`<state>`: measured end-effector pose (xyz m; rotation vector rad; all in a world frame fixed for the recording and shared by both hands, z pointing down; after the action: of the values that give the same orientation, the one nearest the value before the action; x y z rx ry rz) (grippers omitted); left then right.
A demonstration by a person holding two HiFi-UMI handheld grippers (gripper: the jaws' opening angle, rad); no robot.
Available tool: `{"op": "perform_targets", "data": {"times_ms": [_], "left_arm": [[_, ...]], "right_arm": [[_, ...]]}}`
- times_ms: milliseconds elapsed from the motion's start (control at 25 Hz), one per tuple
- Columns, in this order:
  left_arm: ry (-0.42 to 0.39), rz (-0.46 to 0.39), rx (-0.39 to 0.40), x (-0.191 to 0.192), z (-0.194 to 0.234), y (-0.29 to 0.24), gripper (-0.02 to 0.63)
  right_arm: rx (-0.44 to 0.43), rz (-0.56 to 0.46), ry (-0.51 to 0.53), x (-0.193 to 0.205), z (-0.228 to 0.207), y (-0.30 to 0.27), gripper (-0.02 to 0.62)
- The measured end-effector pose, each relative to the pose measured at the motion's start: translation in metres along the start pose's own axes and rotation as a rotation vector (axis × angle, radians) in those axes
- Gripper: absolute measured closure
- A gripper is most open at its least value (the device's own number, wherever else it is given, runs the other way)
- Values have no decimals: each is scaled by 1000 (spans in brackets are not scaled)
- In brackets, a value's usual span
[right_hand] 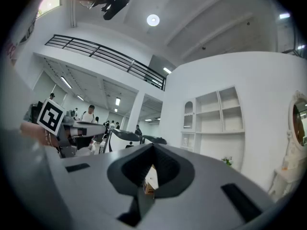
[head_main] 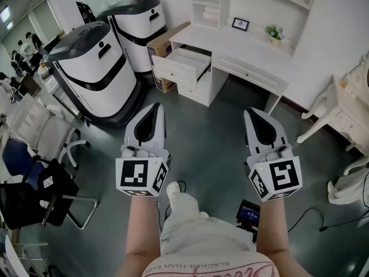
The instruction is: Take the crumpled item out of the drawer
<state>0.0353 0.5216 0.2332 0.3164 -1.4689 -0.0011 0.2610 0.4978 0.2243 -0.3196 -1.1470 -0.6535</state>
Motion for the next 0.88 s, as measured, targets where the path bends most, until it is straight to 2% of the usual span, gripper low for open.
{"op": "perform_targets", "data": {"times_ms": [440, 640, 880], "left_arm": [[-3, -22, 3, -1, 6, -36, 597], [2, -12, -10, 9, 31, -63, 597], [-3, -1, -29, 25, 82, -108, 597]], "right_arm": [[12, 15, 10, 18, -19, -23, 589], [-3, 23, -8, 29, -26, -61, 589], [-29, 41, 4, 43, -28, -130, 589]]}}
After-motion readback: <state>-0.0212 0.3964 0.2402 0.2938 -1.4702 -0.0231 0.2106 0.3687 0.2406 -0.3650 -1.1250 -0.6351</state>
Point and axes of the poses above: the fingertips, and each gripper's own axes: y backward along the fingers, z to its left, x out of its underside, the point moved 4 cm from there along y, backward along the fingers, and after that the axes turned 11 degrees about y, right-handed, at the moved point
